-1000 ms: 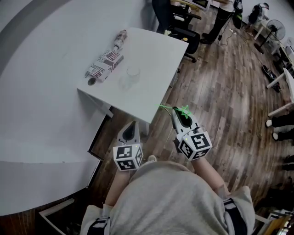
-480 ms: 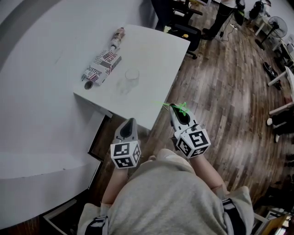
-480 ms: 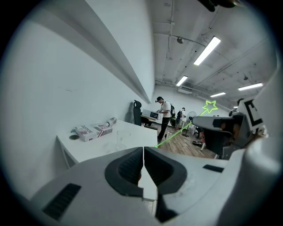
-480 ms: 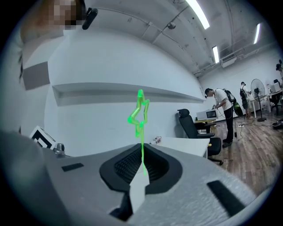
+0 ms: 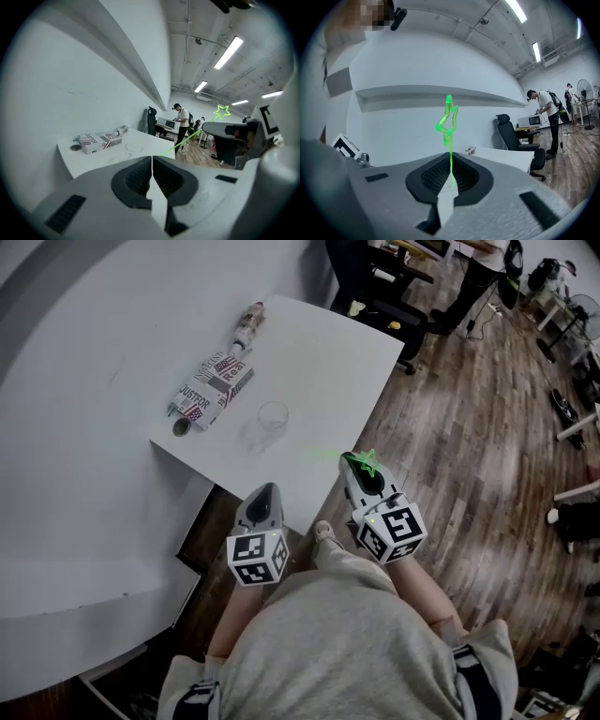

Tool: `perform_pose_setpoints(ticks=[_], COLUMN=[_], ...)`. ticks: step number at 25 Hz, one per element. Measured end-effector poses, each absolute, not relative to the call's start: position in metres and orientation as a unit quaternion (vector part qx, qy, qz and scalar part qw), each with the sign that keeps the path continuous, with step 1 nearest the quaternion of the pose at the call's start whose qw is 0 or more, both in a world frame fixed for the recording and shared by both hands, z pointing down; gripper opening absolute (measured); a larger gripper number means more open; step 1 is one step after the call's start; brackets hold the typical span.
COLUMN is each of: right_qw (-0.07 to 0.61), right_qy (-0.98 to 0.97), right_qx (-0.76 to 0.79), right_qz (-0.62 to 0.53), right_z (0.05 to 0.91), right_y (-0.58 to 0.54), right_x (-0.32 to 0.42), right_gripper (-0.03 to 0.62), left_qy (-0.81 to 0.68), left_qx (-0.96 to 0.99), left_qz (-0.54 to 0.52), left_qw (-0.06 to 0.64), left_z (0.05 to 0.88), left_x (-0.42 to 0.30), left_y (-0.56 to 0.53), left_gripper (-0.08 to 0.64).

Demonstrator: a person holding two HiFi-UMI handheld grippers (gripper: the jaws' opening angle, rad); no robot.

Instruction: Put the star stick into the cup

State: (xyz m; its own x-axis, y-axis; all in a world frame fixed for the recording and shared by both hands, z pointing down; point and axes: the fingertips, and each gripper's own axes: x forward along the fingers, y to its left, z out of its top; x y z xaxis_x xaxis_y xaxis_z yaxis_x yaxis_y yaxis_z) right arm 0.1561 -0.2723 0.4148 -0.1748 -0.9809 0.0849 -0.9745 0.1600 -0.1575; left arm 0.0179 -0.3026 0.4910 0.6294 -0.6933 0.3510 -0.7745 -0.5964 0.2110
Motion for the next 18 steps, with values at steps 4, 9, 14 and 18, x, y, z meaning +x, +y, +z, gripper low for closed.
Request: perform_pose_setpoints(ticks=[4,9,14,18], right_qw=[0.016,0.012,0.008,0.002], right_qy=[0.777,0.798,0.818,0.833], right_qx=[-0.624,-0.596,-0.567,-0.543], right_qz=[-0.085,-0.089,-0.096,-0.104], right_z=[0.412,0.413,0.418,0.426], right_y=[-0.307,-0.346,-0.378,-0.398], right_x=[0.169,0.175,0.175,0.172], right_gripper=[0.011,0.011,0.011,0.011], left_qy=[-0.442,-0.475,-0.501,-0.521], left_qx=[0.872,0.854,0.839,0.826], left_qz=[0.112,0.102,0.099,0.097], left_qw=[0.177,0.186,0.19,0.191], left_z=[0.488,0.484,0.485,0.485], left_x=[0.024,0.028,0.033,0.033], left_y=[-0.329,-0.357,-0.376,-0.386], left_gripper=[0.009,0.009,0.009,0.009])
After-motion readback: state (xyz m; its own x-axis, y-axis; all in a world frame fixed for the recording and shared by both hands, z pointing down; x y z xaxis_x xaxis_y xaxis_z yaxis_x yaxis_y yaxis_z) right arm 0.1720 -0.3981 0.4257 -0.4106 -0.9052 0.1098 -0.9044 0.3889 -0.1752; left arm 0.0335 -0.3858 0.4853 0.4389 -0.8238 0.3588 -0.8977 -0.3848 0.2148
